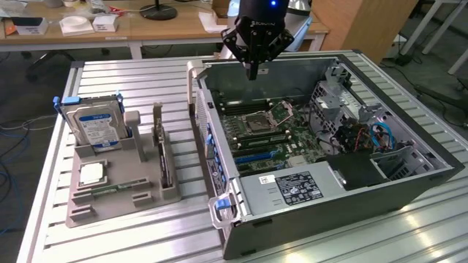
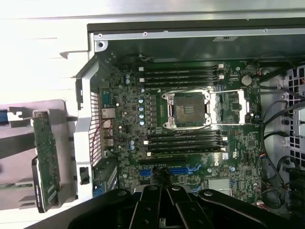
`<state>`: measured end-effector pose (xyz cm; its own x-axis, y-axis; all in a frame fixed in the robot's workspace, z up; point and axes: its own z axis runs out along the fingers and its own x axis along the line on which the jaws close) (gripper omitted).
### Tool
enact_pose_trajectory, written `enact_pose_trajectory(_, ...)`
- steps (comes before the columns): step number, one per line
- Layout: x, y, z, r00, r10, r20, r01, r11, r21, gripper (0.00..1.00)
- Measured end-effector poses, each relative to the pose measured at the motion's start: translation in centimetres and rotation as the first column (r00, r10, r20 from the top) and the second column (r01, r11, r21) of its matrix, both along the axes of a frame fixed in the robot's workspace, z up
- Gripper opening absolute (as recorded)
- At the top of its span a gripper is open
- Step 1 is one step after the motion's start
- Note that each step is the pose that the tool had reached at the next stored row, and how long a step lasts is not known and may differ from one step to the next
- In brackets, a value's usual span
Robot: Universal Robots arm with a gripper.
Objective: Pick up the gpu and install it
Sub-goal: 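Reach for the gpu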
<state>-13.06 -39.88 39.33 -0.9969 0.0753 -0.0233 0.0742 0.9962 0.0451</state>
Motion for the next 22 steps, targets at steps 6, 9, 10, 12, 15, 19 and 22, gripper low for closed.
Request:
enact_pose_trajectory(6,-0.7,0.00,0.00,1.0000,0.000,0.0000,0.000,1.0000,0.0000,0.10)
enact_pose_trajectory(9,-1.0,0.00,0.00,1.0000,0.000,0.0000,0.000,1.0000,0.0000,0.10)
enact_pose_trajectory(10,-1.1,0.00,0.00,1.0000,0.000,0.0000,0.000,1.0000,0.0000,0.10)
enact_pose_trajectory(12,-1.4,0.00,0.00,1.0000,0.000,0.0000,0.000,1.0000,0.0000,0.10)
enact_pose_trajectory(15,-1.8,0.00,0.00,1.0000,0.000,0.0000,0.000,1.0000,-0.0001,0.10)
enact_pose_trajectory(19,-2.4,0.00,0.00,1.0000,0.000,-0.0001,0.000,1.0000,-0.0001,0.10)
enact_pose_trajectory(22,-2.8,0.00,0.00,1.0000,0.000,0.0000,0.000,1.0000,0.0000,0.10)
